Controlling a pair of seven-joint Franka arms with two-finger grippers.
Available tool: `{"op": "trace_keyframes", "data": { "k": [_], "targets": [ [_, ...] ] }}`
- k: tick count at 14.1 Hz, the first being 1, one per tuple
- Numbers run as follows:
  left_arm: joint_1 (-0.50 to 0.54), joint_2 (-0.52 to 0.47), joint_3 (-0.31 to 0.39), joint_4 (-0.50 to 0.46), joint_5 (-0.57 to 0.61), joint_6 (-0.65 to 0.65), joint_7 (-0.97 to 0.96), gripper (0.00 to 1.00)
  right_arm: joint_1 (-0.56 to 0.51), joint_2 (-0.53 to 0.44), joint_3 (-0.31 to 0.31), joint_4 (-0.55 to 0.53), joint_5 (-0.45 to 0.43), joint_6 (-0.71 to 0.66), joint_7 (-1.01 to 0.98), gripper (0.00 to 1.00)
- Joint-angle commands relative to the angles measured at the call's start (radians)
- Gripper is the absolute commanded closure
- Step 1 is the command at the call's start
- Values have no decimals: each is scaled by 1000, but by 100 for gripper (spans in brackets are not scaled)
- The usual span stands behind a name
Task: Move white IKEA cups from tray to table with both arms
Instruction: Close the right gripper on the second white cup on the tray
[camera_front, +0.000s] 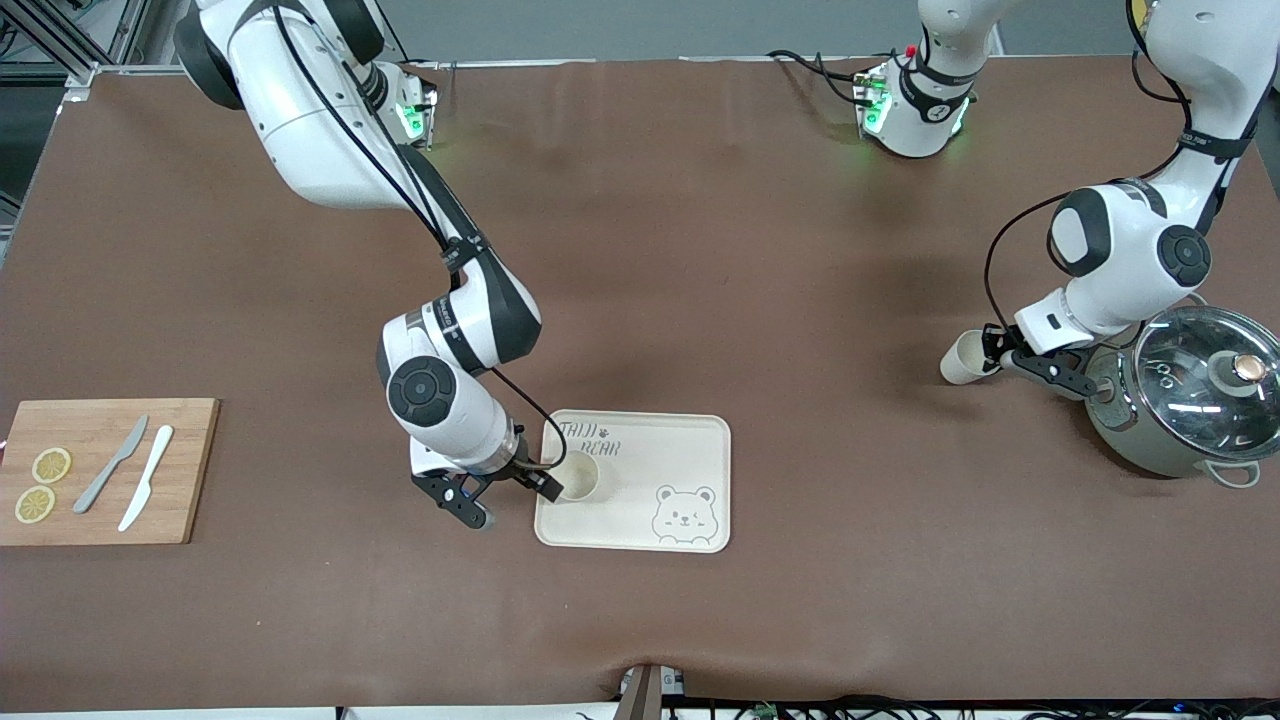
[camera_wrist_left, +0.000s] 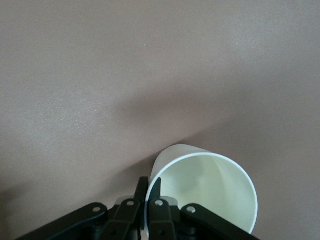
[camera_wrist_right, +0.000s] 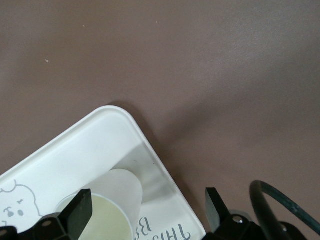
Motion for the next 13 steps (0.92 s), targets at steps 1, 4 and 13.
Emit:
{"op": "trace_keyframes", "data": {
  "k": [1, 4, 13],
  "targets": [
    [8, -5, -9, -3, -12, 2, 17, 100, 11, 3, -2, -1, -16, 6, 13, 0],
    [7, -3, -9, -1, -12, 7, 14, 100, 41, -5, -2, -1, -15, -20, 21, 0],
    [2, 0, -9, 0, -4, 31, 13, 94, 54, -2, -3, -12, -39, -20, 38, 0]
  ]
}}
